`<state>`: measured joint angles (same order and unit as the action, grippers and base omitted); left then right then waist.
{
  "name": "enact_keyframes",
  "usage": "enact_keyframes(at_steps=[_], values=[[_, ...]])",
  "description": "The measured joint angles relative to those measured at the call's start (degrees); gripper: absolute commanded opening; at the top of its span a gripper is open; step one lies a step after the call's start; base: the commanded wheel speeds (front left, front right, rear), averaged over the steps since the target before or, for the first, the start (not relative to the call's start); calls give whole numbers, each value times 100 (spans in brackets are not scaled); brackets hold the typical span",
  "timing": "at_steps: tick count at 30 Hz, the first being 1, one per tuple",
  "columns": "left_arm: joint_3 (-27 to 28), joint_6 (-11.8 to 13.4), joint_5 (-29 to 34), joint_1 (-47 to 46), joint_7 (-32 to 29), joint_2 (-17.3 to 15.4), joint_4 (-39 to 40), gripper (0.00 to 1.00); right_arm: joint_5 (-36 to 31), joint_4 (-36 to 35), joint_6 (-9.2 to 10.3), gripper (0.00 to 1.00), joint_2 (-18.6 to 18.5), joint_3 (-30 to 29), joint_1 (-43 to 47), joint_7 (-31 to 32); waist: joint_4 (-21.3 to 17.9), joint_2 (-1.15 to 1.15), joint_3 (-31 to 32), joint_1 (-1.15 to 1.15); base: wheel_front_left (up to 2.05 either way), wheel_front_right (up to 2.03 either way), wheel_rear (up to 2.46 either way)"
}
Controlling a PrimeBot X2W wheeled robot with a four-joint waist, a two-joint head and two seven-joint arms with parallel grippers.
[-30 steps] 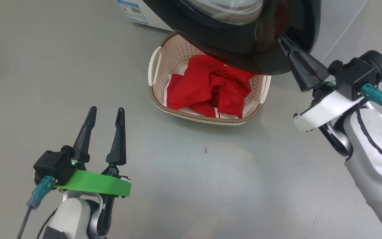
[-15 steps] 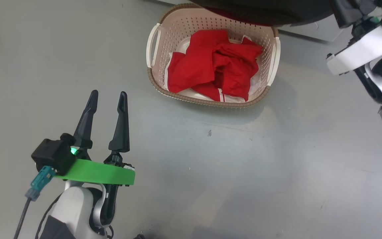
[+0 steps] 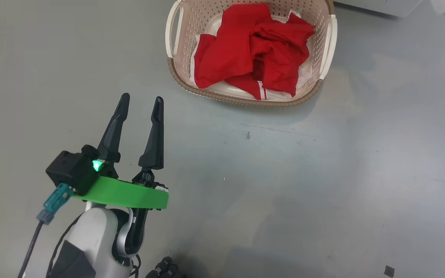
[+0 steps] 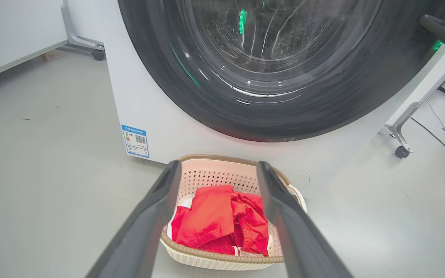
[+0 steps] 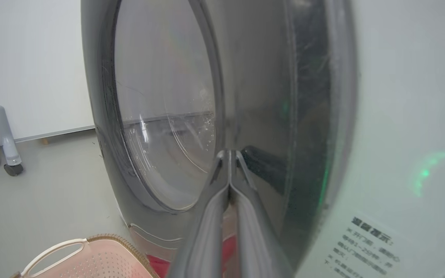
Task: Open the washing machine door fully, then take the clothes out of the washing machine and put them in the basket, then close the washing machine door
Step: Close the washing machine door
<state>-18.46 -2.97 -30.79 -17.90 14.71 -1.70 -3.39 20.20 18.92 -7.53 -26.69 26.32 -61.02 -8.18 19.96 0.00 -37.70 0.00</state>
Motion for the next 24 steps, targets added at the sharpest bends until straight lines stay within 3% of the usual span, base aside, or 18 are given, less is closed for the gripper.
enact_keyframes(at_steps=[24], values=[[-62,102,-57,-214,0,13,-169,100,8,862,-116,0,26,138,-430,-353,100,0,-74,0,0,0,0]])
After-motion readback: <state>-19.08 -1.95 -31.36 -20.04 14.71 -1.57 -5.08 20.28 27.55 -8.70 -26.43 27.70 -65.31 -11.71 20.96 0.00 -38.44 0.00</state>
